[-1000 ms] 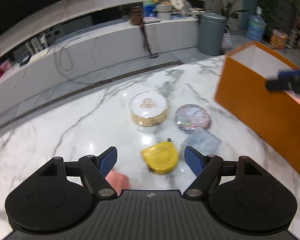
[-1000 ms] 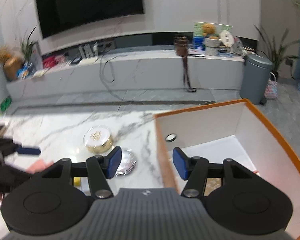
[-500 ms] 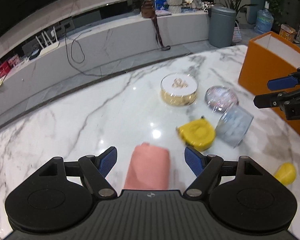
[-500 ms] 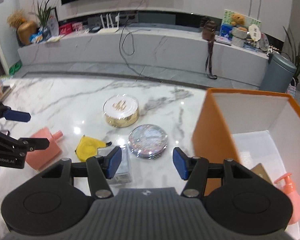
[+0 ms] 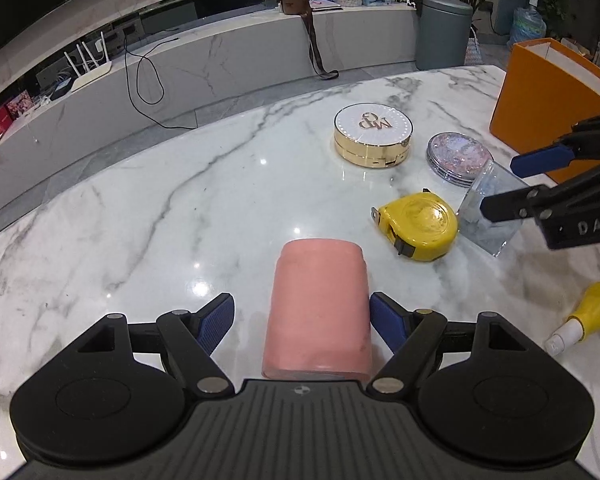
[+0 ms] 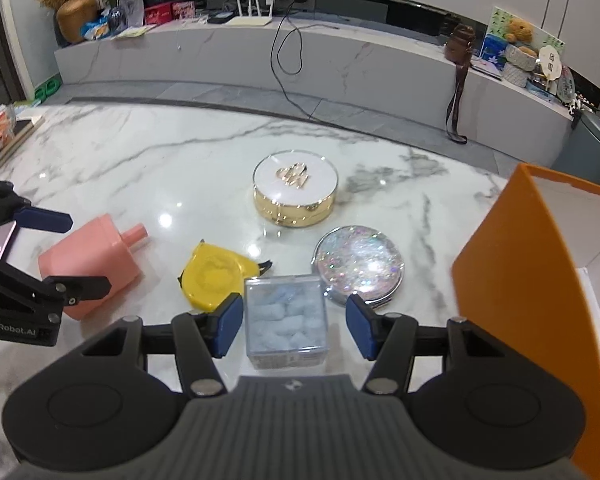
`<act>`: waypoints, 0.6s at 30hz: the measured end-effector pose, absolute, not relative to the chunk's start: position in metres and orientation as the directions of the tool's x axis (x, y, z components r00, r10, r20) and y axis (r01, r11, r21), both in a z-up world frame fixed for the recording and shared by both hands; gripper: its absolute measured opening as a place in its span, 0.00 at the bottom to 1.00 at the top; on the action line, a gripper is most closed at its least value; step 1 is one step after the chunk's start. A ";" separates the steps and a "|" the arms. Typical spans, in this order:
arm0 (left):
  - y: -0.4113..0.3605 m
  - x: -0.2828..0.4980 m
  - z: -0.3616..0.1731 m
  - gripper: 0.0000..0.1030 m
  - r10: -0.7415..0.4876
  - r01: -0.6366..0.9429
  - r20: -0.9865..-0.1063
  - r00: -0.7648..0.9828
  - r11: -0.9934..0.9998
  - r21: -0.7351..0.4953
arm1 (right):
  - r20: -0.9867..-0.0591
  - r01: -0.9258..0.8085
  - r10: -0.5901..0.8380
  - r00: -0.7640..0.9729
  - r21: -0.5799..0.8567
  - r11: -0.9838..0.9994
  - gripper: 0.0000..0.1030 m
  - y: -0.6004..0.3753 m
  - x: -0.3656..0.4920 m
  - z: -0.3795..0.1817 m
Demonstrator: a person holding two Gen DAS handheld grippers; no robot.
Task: Organize rigid objects
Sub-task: 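Grasp the pink cylindrical roll with left tool while right tool grasps clear cube box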
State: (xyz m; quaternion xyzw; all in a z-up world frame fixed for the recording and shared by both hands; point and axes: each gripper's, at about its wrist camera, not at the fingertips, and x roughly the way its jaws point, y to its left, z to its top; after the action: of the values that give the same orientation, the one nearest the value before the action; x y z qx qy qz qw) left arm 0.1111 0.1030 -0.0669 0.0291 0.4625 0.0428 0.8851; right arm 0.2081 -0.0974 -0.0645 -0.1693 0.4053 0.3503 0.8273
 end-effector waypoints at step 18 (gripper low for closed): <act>0.107 0.122 -0.081 0.88 0.067 -0.032 -0.826 0.560 0.998 0.059 | -0.836 -0.730 0.394 0.382 -0.012 0.684 0.55 -0.079 0.216 -0.094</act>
State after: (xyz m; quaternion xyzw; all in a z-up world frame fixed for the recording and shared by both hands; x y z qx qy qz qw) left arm 0.1222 0.1069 -0.0810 0.0187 0.4681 0.0280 0.8830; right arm 0.2163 -0.0794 -0.0939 -0.1935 0.4337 0.3474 0.8085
